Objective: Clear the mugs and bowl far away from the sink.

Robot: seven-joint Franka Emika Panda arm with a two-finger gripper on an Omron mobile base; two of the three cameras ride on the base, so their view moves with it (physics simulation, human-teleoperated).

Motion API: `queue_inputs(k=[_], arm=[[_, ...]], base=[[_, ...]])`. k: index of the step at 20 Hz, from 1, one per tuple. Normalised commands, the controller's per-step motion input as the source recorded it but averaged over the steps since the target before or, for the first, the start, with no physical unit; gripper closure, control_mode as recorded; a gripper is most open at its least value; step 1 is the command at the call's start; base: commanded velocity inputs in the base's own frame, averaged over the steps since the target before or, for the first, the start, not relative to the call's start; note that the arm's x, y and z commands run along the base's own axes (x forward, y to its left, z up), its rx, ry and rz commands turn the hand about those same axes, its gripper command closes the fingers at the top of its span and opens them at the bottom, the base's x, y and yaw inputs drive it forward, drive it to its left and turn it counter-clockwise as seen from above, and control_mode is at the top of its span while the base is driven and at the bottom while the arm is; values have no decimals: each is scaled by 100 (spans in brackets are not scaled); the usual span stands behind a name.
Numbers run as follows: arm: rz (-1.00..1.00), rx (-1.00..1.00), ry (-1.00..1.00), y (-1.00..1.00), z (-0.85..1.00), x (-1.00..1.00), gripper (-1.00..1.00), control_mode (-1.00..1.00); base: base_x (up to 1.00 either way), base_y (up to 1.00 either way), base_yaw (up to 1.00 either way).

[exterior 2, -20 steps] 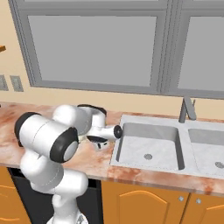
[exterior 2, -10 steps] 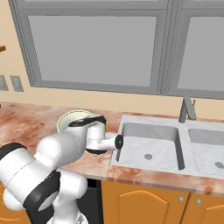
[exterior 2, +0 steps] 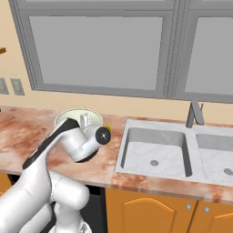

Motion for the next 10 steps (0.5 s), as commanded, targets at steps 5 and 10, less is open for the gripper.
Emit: queue_inputs(k=[5,10], arm=[[-2,0,30,-1,100,-48,100,-100],[0,1,0,0,79,-62,100,-100]], base=[[0,0,0],[0,0,0]])
